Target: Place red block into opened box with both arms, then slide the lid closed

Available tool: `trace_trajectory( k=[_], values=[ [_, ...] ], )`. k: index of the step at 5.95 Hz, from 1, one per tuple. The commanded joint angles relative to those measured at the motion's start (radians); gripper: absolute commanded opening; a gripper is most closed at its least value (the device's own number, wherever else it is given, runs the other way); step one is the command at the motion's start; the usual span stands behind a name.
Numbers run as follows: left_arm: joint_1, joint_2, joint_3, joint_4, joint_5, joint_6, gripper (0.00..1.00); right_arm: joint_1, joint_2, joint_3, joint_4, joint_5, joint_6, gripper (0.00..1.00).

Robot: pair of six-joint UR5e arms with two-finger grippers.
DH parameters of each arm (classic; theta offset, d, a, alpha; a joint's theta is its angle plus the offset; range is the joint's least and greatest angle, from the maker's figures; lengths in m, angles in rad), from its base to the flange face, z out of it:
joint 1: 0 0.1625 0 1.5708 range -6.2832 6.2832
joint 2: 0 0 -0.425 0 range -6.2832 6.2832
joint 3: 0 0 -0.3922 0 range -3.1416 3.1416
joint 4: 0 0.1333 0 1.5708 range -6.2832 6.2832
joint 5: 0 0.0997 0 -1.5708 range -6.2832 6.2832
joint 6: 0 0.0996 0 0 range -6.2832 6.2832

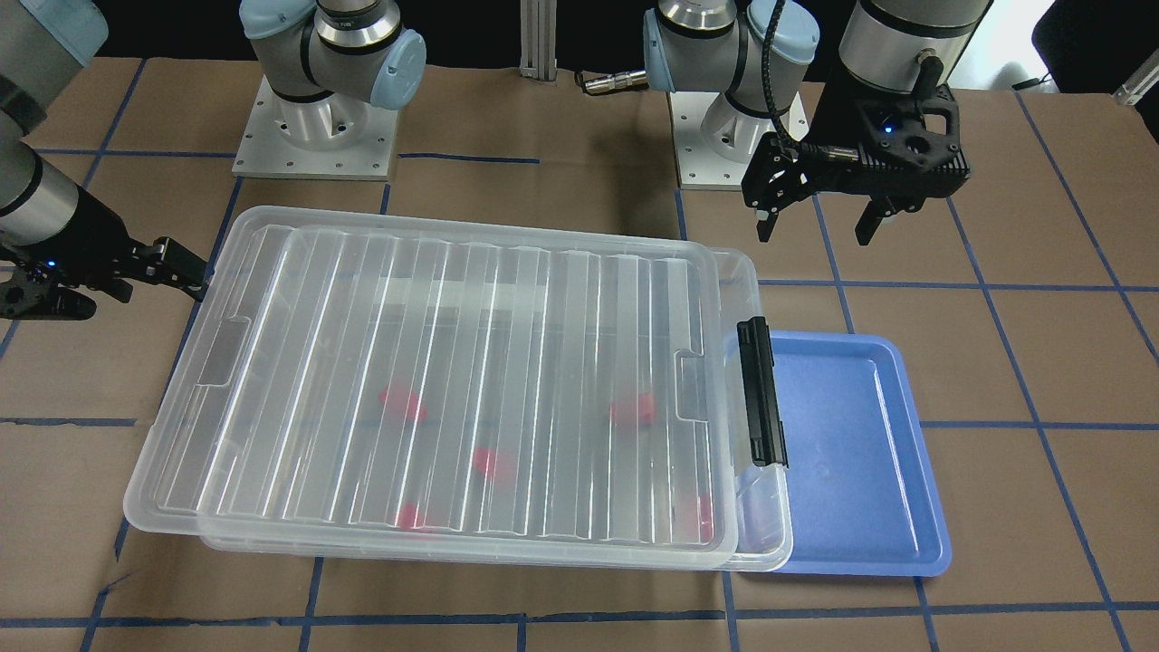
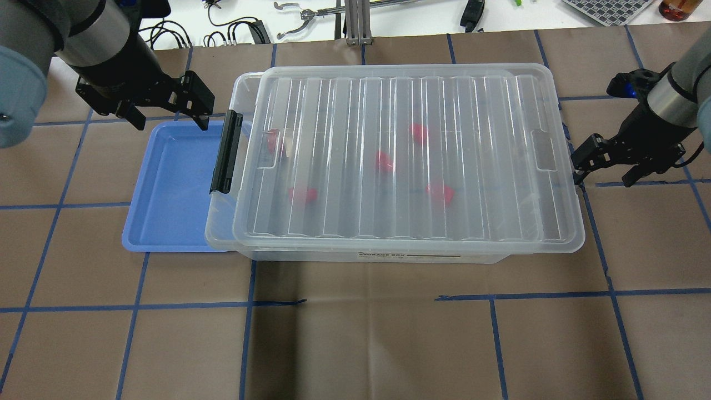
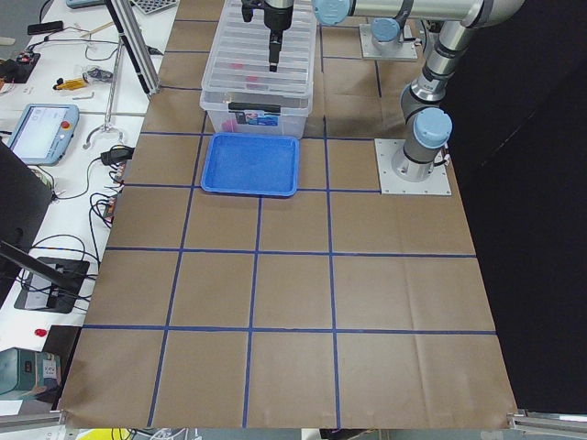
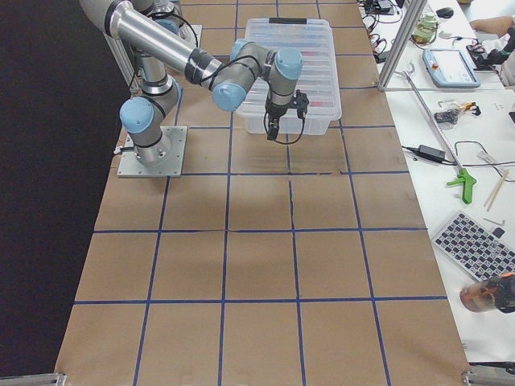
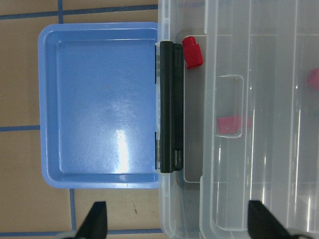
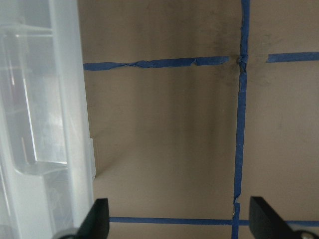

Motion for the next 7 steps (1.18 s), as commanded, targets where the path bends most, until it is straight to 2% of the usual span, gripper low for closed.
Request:
trace_trajectory(
  k=[1, 5, 6, 7],
  values=[
    [0.0, -0.001, 0.0, 0.002, 0.0, 0.0, 0.98, 0.005, -0.001, 0.002, 0.014, 0.018, 0.003, 1.0],
    [0.002, 0.0, 0.0, 0.002, -0.002, 0.0, 0.98, 0.022, -0.001, -0.001, 0.036, 0.047, 0.003, 1.0],
    [0.002, -0.001, 0.0, 0.002, -0.002, 0.002, 0.98, 0.022, -0.002, -0.014, 0.034, 0.035, 0.003, 1.0],
    [0.002, -0.001, 0.0, 0.002, -0.002, 0.002, 0.98, 0.022, -0.025, -0.07, 0.036, 0.018, 0.003, 1.0]
  ],
)
